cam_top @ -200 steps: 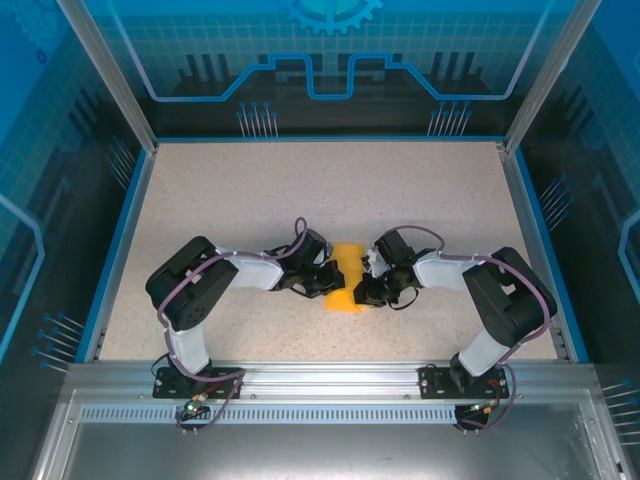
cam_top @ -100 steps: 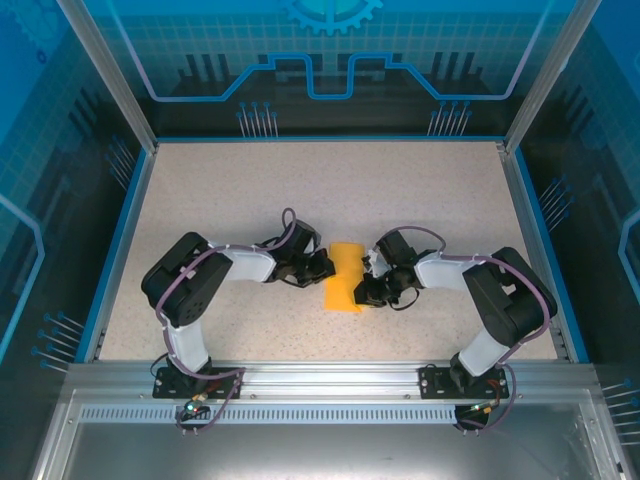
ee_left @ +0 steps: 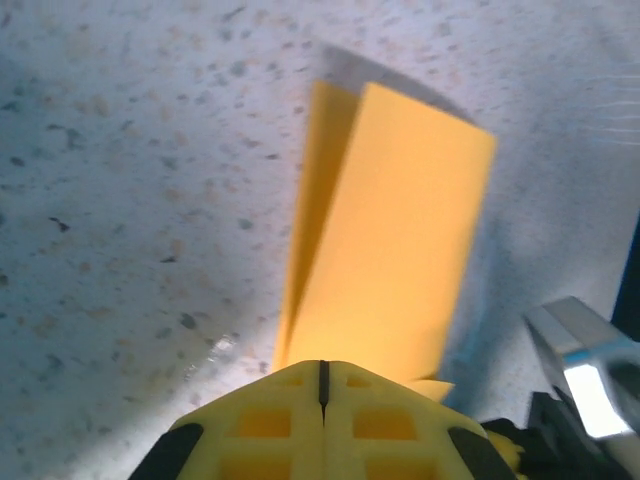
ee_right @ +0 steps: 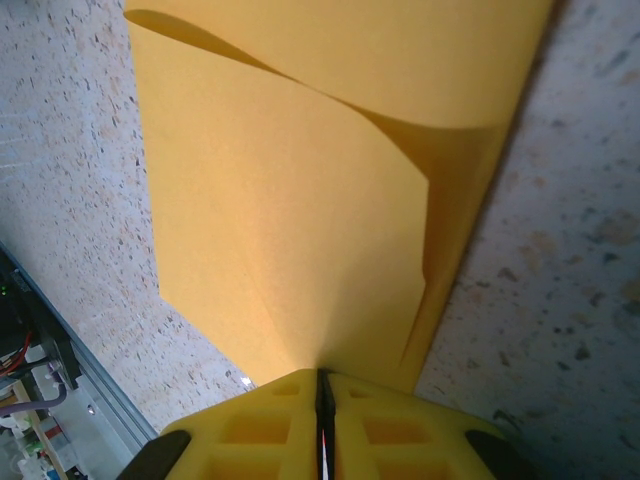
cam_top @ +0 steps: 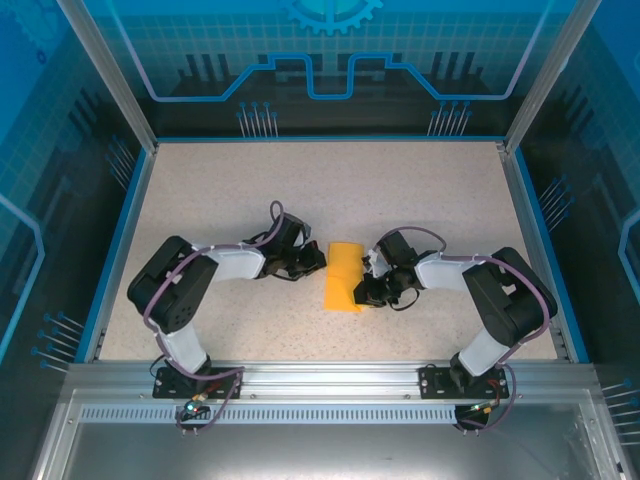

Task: Fold a paper plane with a square sheet of paper (pick it up from the middle)
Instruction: Fold the triangle a second time at the center of the table.

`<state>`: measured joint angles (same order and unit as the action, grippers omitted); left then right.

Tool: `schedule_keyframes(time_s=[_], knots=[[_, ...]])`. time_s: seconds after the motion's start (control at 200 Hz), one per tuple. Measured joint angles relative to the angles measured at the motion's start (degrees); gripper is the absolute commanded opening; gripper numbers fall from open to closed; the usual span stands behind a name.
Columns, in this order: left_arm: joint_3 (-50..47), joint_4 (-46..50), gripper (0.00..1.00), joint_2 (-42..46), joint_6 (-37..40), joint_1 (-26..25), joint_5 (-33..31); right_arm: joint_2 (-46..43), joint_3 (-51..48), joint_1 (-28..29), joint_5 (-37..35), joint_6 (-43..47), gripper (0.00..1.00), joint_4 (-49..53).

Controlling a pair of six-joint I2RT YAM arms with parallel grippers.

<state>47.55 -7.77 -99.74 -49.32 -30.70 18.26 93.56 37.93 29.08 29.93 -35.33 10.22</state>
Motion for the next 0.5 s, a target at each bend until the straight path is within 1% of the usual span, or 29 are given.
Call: schedule_keyframes(time_s=[0.125,0.235,0.39,0.5], knots=[[0.02,-0.02,0.02,3.39,0.28,-0.50,0.96,0.00,0.00,0.00,0.02,-0.02,0.11,0.00],[0.20,0.00,0.02,3.54,0.35,-2.45,2.27,0.00,0.00,0.00,0.07,-0.02,0.12,-0.02],[0.63,-0.46,0.00,0.39,0.17,-6.05,4.33,-0.11,0.00,0.00,0.09,-0.02,0.12,-0.02],[0.63,-0.17,0.00,-2.56,0.17,-6.60,4.50,-0.33,0.00,0.00,0.09,-0.04,0.13,0.00]])
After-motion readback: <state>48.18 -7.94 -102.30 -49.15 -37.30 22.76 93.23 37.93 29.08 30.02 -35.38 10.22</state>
